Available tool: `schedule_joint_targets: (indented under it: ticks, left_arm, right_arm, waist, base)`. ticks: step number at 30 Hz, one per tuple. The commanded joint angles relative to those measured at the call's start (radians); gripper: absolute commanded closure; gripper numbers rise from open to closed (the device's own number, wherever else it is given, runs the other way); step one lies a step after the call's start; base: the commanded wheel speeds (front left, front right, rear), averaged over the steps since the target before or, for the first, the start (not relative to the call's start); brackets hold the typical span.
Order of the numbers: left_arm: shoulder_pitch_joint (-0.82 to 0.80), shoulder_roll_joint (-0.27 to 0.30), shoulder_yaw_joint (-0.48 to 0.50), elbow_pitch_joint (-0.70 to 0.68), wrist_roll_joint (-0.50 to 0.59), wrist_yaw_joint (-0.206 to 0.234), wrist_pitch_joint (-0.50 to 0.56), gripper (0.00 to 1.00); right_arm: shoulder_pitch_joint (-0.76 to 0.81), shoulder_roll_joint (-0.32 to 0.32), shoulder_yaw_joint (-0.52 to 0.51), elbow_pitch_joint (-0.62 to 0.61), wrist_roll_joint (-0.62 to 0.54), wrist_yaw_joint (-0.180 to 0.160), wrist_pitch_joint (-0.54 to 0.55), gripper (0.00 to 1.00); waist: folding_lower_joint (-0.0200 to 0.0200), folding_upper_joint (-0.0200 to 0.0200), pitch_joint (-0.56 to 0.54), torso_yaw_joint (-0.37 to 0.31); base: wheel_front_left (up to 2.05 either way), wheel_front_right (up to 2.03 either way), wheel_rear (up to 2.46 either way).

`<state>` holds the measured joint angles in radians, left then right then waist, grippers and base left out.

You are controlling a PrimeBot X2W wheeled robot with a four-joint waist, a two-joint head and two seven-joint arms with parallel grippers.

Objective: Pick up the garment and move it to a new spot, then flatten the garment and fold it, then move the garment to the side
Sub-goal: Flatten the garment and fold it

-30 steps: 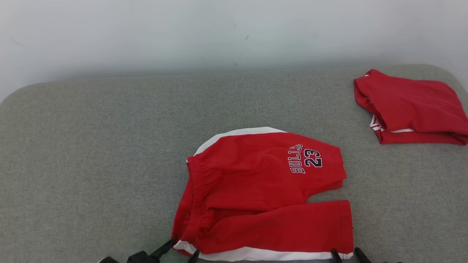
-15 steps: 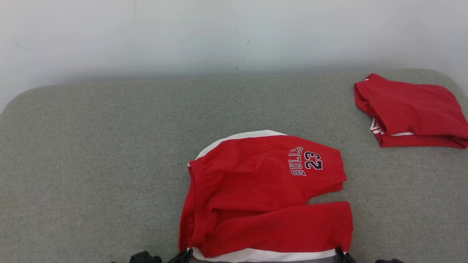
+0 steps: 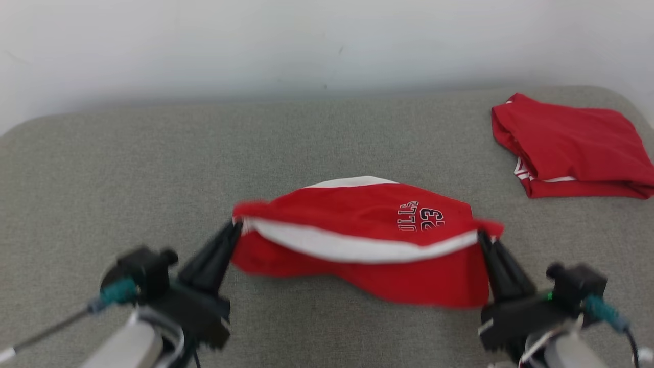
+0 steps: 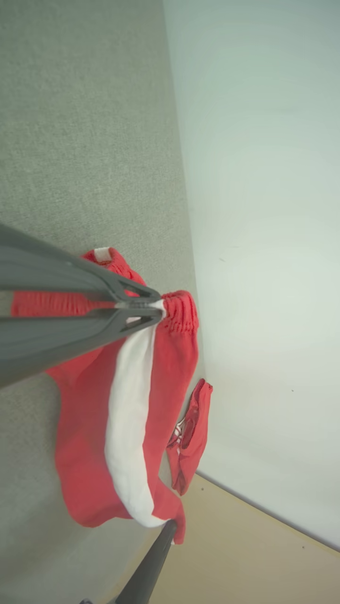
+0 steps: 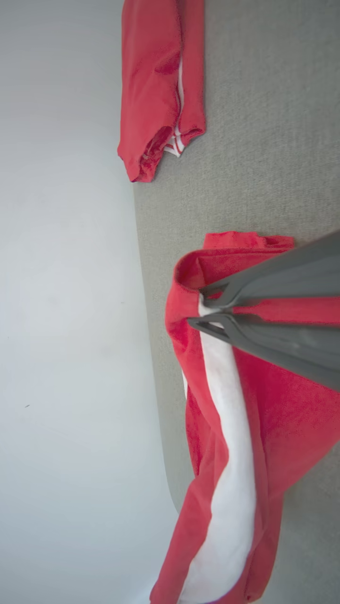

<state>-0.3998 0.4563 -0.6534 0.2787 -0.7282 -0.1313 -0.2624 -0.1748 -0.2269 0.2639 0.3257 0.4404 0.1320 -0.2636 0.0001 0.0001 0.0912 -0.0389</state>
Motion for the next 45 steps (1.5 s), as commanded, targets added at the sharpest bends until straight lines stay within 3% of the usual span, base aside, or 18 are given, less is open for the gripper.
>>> schedule_joint_targets:
  ticks: [1,6,14,26,35,45]
  left_arm:
    - [-0.062,0.009,0.004,-0.010,-0.021,0.002,-0.003,1.00]
    - [-0.305,0.019,0.000,-0.002,-0.109,0.002,0.042,1.00]
    - [-0.781,0.025,0.000,0.094,-0.179,0.002,0.138,1.00]
    - [-1.370,-0.004,-0.057,0.323,-0.178,0.002,0.151,1.00]
    - [-1.574,0.004,-0.148,0.430,-0.208,0.002,0.119,1.00]
    - [-1.585,0.003,-0.248,0.485,-0.287,0.002,0.063,1.00]
  right_arm:
    - [-0.052,-0.017,0.005,-0.007,0.013,-0.003,0.007,1.00]
    - [-0.254,-0.052,0.020,-0.005,0.039,-0.003,0.031,1.00]
    - [-0.714,-0.076,0.021,0.063,0.110,-0.003,0.104,1.00]
    - [-1.347,-0.064,-0.016,0.285,0.165,-0.003,0.240,1.00]
    - [-1.624,-0.030,0.011,0.471,0.135,-0.003,0.233,1.00]
    - [-1.675,-0.028,0.066,0.590,0.155,-0.003,0.189,1.00]
  waist:
    - [-0.0001,-0.0001,0.022,-0.003]
    - [-0.0001,-0.0001,0.110,-0.011]
    - [-0.0001,-0.0001,0.339,-0.038]
    - [-0.0001,-0.0001,0.557,-0.044]
    - [-0.0001,-0.0001,0.637,-0.055]
    - [-0.0001,-0.0001,0.666,-0.058]
  base:
    - [0.00,0.00,0.00]
    - [0.00,0.00,0.00]
    - [0.00,0.00,0.00]
    - [0.00,0.00,0.00]
    - [0.00,0.00,0.00]
    - [0.00,0.00,0.00]
